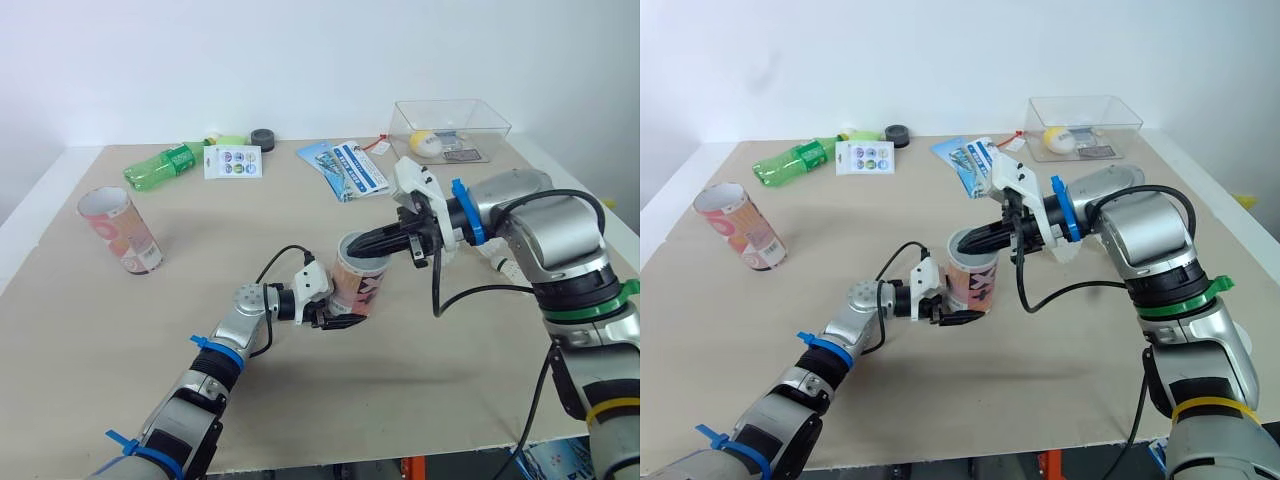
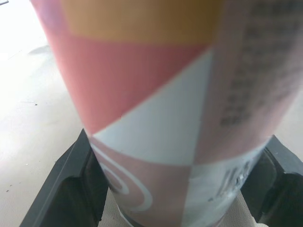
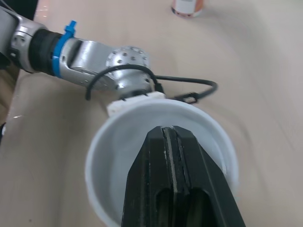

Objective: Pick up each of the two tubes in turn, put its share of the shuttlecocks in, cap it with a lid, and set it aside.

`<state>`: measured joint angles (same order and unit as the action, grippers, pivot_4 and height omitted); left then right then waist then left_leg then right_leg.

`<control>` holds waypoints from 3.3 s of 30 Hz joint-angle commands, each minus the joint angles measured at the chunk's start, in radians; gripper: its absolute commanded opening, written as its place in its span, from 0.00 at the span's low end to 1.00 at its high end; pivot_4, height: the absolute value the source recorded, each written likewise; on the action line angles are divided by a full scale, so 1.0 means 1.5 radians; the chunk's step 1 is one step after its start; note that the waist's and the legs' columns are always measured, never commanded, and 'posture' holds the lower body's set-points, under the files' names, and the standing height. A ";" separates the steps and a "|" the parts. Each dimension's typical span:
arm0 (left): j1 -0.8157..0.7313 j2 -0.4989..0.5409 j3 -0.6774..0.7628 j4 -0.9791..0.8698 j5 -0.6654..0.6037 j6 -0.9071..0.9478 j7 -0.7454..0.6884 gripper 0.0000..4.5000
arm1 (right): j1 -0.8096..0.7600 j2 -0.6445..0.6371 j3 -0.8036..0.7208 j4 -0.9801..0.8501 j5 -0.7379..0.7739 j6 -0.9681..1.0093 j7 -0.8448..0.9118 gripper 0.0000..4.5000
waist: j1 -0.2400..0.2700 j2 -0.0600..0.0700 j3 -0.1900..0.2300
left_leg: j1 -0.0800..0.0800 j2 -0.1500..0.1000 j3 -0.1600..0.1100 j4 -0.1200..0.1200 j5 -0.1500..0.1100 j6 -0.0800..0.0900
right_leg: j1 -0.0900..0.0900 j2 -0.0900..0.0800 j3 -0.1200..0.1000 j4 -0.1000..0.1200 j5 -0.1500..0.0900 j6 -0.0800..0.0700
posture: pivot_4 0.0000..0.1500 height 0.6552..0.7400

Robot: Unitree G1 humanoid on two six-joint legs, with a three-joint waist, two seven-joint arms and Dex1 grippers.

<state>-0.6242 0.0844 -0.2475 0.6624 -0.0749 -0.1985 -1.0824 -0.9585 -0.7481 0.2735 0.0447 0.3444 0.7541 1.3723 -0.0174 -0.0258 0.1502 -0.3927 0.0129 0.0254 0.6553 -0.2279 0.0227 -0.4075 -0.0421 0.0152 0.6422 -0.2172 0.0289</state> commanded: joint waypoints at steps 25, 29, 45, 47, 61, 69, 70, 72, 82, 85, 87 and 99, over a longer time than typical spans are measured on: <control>-0.001 -0.001 -0.011 -0.005 -0.003 0.012 -0.017 0.73 | -0.044 -0.082 -0.186 0.109 0.104 -0.013 0.061 0.97 | 0.003 0.000 0.003 | -0.010 0.000 0.001 0.000 0.000 0.000 | -0.008 -0.001 0.000 -0.001 0.001 0.004 | 1.00 1.00; -0.001 0.000 -0.008 -0.011 -0.012 0.020 -0.029 0.97 | 0.042 -0.102 -0.271 0.093 0.140 -0.027 0.047 1.00 | 0.009 0.000 0.003 | -0.011 -0.001 0.001 -0.001 -0.002 0.000 | -0.009 -0.001 0.001 -0.002 0.001 0.001 | 1.00 1.00; 0.051 0.090 0.012 -0.146 -0.057 0.020 -0.085 0.99 | 0.484 0.017 -0.251 -0.125 0.088 -0.259 -0.076 1.00 | 0.014 0.002 0.005 | -0.013 0.002 0.001 0.000 -0.004 0.002 | -0.010 0.005 0.002 -0.004 0.000 0.004 | 1.00 1.00; 0.056 0.102 0.019 -0.161 -0.064 0.022 -0.086 0.99 | 0.487 0.033 -0.230 -0.106 0.074 -0.291 -0.075 1.00 | 0.014 0.002 0.005 | -0.012 0.003 0.001 0.000 -0.004 0.002 | -0.010 0.006 0.002 -0.004 0.001 0.003 | 1.00 1.00; 0.194 0.182 0.062 -0.391 -0.134 0.111 -0.039 0.99 | 0.443 0.154 -0.139 0.040 -0.014 -0.478 -0.110 1.00 | 0.015 0.002 0.005 | -0.012 0.006 0.002 0.000 -0.004 0.001 | -0.010 0.008 0.002 -0.004 0.002 -0.001 | 1.00 1.00; 0.245 0.220 0.076 -0.463 -0.160 0.152 -0.014 0.99 | 0.430 0.176 -0.110 0.066 -0.026 -0.503 -0.099 1.00 | 0.015 0.002 0.005 | -0.010 0.008 0.002 0.000 -0.004 0.000 | -0.009 0.009 0.002 -0.004 0.003 -0.001 | 1.00 1.00; 0.248 0.223 0.076 -0.470 -0.163 0.156 -0.012 0.99 | 0.427 0.179 -0.107 0.071 -0.029 -0.507 -0.099 1.00 | 0.015 0.002 0.005 | -0.010 0.009 0.003 0.000 -0.004 0.000 | -0.009 0.010 0.003 -0.004 0.003 -0.001 | 1.00 1.00; 0.254 0.226 0.074 -0.480 -0.164 0.161 -0.007 0.99 | 0.420 0.182 -0.098 0.082 -0.032 -0.514 -0.092 1.00 | 0.016 0.002 0.005 | -0.010 0.010 0.002 0.000 -0.004 0.000 | -0.009 0.012 0.003 -0.004 0.003 -0.002 | 1.00 1.00; 0.263 0.231 0.066 -0.492 -0.157 0.164 0.012 0.99 | 0.356 0.202 -0.062 0.160 -0.055 -0.562 -0.058 1.00 | 0.015 0.002 0.005 | -0.008 0.010 0.002 0.000 -0.003 0.000 | -0.010 0.014 0.003 0.001 0.002 -0.006 | 1.00 1.00; 0.276 0.238 0.065 -0.488 -0.154 0.152 0.007 0.99 | 0.343 0.209 -0.053 0.168 -0.049 -0.553 -0.044 1.00 | 0.015 0.002 0.005 | -0.007 0.011 0.002 0.000 -0.003 0.000 | -0.010 0.014 0.002 0.002 0.001 -0.007 | 1.00 1.00; 0.286 0.244 0.068 -0.491 -0.159 0.150 0.002 0.99 | 0.334 0.214 -0.049 0.175 -0.050 -0.553 -0.035 1.00 | 0.015 0.002 0.005 | -0.007 0.011 0.002 0.000 -0.003 0.000 | -0.010 0.015 0.003 0.003 0.001 -0.008 | 1.00 1.00; 0.296 0.264 0.066 -0.475 -0.157 0.097 -0.018 0.99 | 0.288 0.253 -0.029 0.228 -0.062 -0.574 -0.015 1.00 | 0.015 0.002 0.005 | -0.007 0.012 0.002 0.000 -0.003 -0.001 | -0.010 0.015 0.002 0.003 0.001 -0.009 | 1.00 1.00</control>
<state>-0.1671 0.4783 -0.1570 -0.0393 -0.3033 -0.0284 -1.1036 -0.5048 -0.3774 0.2346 0.3978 0.2478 -0.0907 1.3419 0.0047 -0.0225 0.1578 -0.4025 0.0307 0.0290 0.6557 -0.2321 0.0214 -0.4231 -0.0193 0.0187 0.6474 -0.2155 0.0153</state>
